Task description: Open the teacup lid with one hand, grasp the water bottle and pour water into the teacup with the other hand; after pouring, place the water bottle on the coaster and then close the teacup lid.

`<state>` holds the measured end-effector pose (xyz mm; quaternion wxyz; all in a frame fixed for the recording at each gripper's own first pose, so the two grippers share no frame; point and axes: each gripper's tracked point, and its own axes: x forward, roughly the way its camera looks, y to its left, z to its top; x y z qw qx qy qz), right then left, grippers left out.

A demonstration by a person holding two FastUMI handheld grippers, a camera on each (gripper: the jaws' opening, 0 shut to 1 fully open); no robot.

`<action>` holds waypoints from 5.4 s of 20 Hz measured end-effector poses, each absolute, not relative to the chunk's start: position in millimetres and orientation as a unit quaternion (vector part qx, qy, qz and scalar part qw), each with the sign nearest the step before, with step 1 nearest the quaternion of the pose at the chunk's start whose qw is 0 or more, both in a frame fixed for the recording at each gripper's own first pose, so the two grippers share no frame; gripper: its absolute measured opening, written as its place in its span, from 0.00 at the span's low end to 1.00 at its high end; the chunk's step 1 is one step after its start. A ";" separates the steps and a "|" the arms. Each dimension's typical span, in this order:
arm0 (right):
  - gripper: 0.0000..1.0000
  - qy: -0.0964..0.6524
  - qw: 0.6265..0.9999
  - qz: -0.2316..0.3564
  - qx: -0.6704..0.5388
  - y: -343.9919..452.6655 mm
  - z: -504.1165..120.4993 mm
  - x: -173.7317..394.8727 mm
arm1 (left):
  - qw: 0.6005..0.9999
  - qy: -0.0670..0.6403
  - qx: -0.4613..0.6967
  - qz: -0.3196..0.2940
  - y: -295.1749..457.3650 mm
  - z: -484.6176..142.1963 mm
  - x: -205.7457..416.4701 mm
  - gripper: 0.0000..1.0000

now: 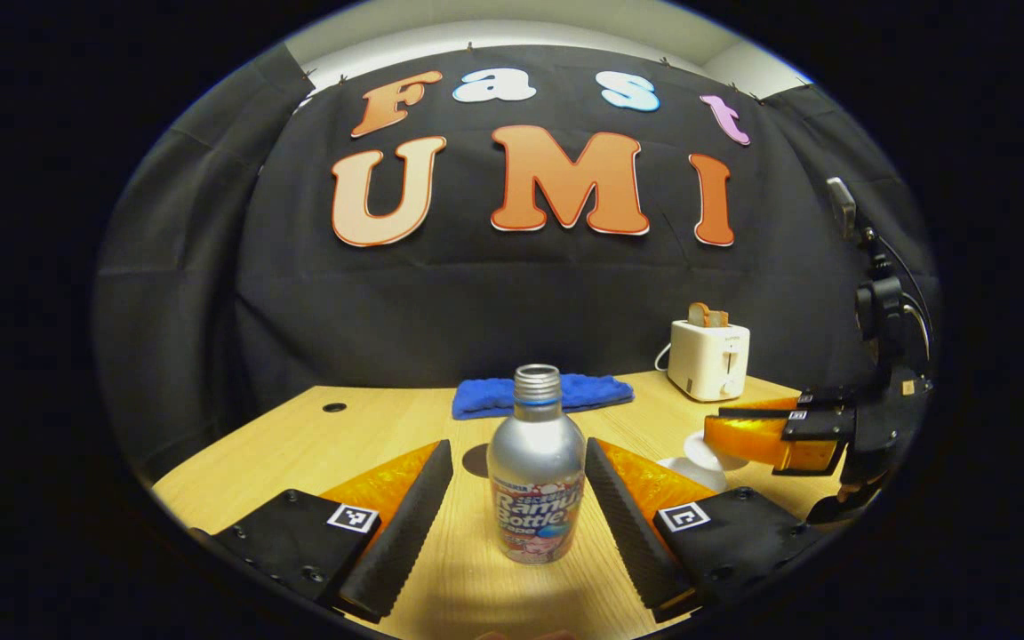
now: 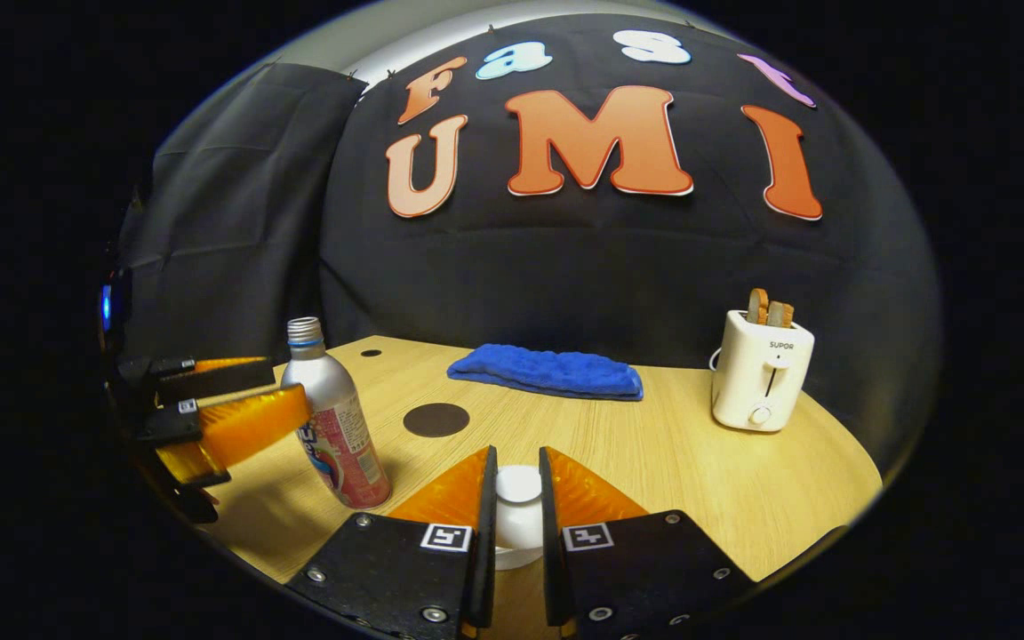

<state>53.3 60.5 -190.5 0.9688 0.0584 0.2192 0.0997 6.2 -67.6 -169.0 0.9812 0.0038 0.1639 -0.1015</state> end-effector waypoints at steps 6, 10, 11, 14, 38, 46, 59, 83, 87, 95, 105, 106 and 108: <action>0.23 0.205 0.974 0.073 0.056 27.9 -176.4 44.8 | 0.972 0.204 -0.011 -0.117 -80.0 -206.5 13.1 0.99; 0.23 0.199 0.977 0.043 0.059 -0.5 -169.6 38.4 | 0.965 0.235 -0.017 -0.115 -79.2 -230.7 17.0 1.00; 0.23 0.199 0.977 0.036 0.060 -7.0 -168.8 35.5 | 0.964 0.240 -0.016 -0.110 -75.5 -235.3 18.5 0.99; 0.23 0.201 0.978 0.015 0.061 -24.9 -171.1 29.4 | 0.964 0.246 -0.012 -0.104 -72.5 -239.7 19.1 0.89; 0.23 0.179 0.981 -0.046 0.061 -110.9 -150.2 -20.5 | 0.869 0.161 0.448 -0.134 -78.1 -207.9 56.2 0.80; 0.23 0.181 0.980 -0.058 0.060 -126.7 -155.1 -30.8 | 0.759 0.145 0.613 -0.165 -68.7 -217.5 59.9 0.76; 0.23 0.173 0.981 -0.055 0.064 -123.7 -151.4 -46.6 | 0.613 0.062 0.769 -0.171 -73.1 -202.9 64.4 0.80; 0.23 0.163 0.984 -0.043 0.060 -123.0 -144.6 -51.1 | 0.484 -0.073 0.863 -0.123 -99.7 -112.5 88.1 0.80; 0.23 0.165 0.983 -0.042 0.064 -124.0 -146.2 -50.7 | 0.475 -0.090 0.868 -0.114 -103.1 -98.0 85.1 0.80; 0.23 0.165 0.984 -0.032 0.062 -116.3 -146.0 -49.6 | 0.464 -0.108 0.871 -0.120 -107.7 -106.7 81.2 0.80; 0.23 0.166 0.984 -0.014 0.057 -95.6 -144.3 -49.3 | 0.464 -0.130 0.867 -0.130 -117.8 -127.8 65.6 0.80; 0.23 0.166 0.985 -0.012 0.056 -93.3 -142.8 -48.3 | 0.469 -0.131 0.863 -0.131 -118.1 -129.6 64.4 0.80; 0.23 0.165 0.985 -0.009 0.055 -88.7 -140.1 -47.1 | 0.486 -0.132 0.854 -0.127 -116.9 -127.9 66.4 0.81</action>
